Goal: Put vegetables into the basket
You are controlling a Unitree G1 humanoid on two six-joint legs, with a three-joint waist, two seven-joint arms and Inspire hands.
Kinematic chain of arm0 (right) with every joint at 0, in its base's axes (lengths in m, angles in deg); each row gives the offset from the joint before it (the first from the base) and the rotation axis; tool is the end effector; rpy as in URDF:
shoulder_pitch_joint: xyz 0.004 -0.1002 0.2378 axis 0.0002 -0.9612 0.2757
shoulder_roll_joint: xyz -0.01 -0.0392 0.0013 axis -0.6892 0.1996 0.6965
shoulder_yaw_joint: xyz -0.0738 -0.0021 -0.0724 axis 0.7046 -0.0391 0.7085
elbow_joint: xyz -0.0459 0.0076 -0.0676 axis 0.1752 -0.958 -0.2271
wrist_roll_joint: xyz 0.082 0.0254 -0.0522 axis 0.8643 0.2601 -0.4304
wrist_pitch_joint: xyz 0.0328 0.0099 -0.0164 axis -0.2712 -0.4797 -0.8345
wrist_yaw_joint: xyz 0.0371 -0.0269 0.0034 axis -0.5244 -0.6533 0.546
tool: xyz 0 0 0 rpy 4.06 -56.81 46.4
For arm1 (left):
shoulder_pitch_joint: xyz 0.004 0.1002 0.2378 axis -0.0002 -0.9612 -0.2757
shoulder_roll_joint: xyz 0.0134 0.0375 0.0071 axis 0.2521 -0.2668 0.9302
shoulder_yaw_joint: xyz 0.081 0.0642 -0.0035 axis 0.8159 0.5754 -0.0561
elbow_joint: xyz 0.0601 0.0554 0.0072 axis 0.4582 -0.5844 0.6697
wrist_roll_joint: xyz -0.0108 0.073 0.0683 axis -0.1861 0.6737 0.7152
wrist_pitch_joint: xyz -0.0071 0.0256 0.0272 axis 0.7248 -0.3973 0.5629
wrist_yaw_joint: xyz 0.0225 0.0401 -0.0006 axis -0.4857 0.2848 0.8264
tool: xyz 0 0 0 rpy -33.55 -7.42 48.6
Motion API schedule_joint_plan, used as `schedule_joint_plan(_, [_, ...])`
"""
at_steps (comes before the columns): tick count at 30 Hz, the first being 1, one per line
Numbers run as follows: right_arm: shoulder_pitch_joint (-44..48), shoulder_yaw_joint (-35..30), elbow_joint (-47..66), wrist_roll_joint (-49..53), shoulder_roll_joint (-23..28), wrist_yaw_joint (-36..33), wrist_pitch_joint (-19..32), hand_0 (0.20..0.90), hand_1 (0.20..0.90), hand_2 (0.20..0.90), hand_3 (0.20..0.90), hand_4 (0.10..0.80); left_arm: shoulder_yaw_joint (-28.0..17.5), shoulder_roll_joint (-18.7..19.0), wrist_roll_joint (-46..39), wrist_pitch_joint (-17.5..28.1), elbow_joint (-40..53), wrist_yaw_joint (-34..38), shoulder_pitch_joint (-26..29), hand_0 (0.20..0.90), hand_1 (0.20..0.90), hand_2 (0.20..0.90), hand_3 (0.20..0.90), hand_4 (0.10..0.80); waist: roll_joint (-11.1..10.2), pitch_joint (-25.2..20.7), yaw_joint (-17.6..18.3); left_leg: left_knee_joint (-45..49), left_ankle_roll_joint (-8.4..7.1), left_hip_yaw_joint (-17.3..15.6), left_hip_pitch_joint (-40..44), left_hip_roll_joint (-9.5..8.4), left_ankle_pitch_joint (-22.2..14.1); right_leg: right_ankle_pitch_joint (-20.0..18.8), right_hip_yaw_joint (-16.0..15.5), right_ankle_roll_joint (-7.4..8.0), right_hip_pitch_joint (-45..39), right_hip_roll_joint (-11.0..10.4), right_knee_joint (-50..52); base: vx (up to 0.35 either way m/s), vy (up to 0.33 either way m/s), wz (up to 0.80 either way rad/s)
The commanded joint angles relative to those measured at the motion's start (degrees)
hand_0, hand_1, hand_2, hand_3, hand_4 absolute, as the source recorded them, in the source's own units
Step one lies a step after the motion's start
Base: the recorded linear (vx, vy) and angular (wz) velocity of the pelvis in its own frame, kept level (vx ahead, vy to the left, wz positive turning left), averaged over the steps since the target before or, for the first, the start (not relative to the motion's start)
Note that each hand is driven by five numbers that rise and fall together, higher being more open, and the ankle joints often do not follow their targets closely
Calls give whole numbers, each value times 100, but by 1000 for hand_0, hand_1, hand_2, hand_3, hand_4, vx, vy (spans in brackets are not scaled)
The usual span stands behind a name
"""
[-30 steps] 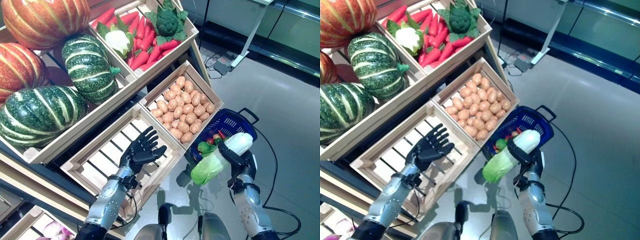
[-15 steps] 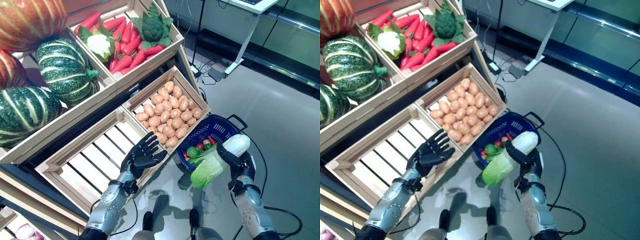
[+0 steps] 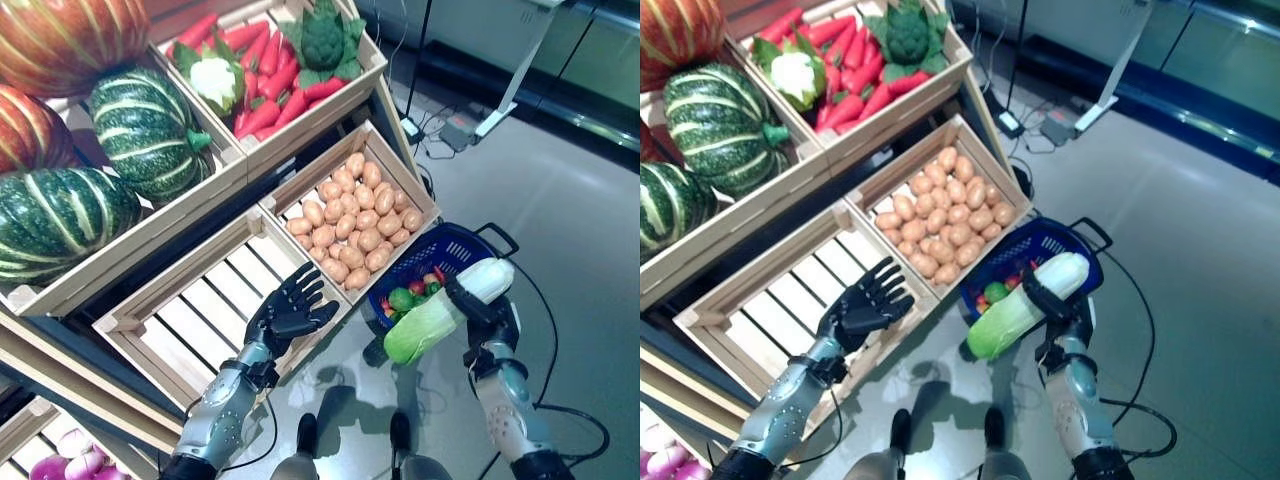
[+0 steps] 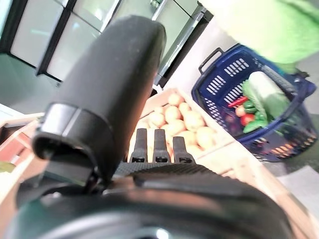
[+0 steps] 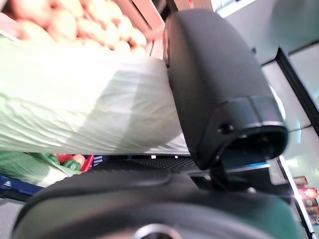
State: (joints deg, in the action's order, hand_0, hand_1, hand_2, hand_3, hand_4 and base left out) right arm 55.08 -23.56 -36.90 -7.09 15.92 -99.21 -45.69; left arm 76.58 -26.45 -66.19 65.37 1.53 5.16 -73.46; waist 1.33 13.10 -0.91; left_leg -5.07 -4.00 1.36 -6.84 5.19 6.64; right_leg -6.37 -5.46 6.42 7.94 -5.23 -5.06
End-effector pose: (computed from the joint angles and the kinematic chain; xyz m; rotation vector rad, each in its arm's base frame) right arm 0.2281 -0.2116 0.0298 0.4523 0.0406 -0.3891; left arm 0.2037 0.1908 0.0226 -0.4162 0.1294 -0.2566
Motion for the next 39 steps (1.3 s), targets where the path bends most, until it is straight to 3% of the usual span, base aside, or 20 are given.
schedule_joint_plan(1, [1360, -642, 78, 379, 633, -147, 906, 300, 300, 300, 300, 400, -116, 362, -362, 532, 565, -224, 895, 900, 900, 900, 900, 800, -43, 494, -164, 55, 173, -230, -126, -220, -344, 207, -100, 35, 124, -356, 604, -116, -30, 12])
schedule_joint_plan(13, [2906, -882, -1124, 1493, 1515, -312, 1483, 300, 300, 300, 300, 400, 122, 584, -676, 929, 823, -271, 1621, 900, 900, 900, 900, 800, 116, 1669, -298, 1787, 120, -140, -2431, -370, -415, 492, -319, -134, 2079, -281, 2085, -151, -88, 13])
schedule_joint_plan(16, [3148, -894, -1323, 1524, 1596, -500, 1559, 300, 300, 300, 300, 400, 226, 548, -641, 968, 812, -422, 1708, 900, 900, 900, 900, 800, 136, 1669, -338, 2128, 146, -59, -2990, -467, -458, 536, -354, -158, 2627, -304, 2393, -114, -104, 16])
schedule_joint_plan(21, [3496, -773, -1603, 1625, 1730, -713, 1709, 300, 300, 300, 300, 400, 450, 524, -685, 1011, 758, -430, 1895, 900, 900, 900, 900, 800, 158, 1669, -370, 2835, 236, -14, -3753, -476, -628, 672, -287, -231, 3492, -395, 3123, -54, -67, 19])
schedule_joint_plan(28, [3810, -876, -1692, 1746, 1962, -1031, 1922, 300, 300, 300, 300, 400, 575, 608, -709, 1003, 860, -350, 1874, 900, 900, 900, 900, 800, 238, 1669, -429, 3428, 279, 146, -4426, -533, -819, 828, -232, -281, 4109, -379, 3688, 12, -57, 11])
schedule_joint_plan(33, [3989, -866, -1416, 1427, 2196, -1299, 2177, 300, 300, 300, 300, 400, 614, 755, -727, 1018, 1002, -315, 1740, 900, 900, 900, 900, 800, 254, 1669, -453, 3413, 285, 184, -4502, -557, -801, 842, -241, -309, 4170, -319, 3702, 48, -38, 3])
schedule_joint_plan(39, [4111, -971, -508, -755, 2575, -3083, 2054, 300, 300, 300, 300, 400, 609, 858, -647, 1028, 1232, -332, 1461, 900, 900, 900, 900, 800, 214, 1669, -444, 3382, 297, 215, -4377, -579, -829, 863, -293, -340, 4046, -246, 3691, 71, -24, 3])
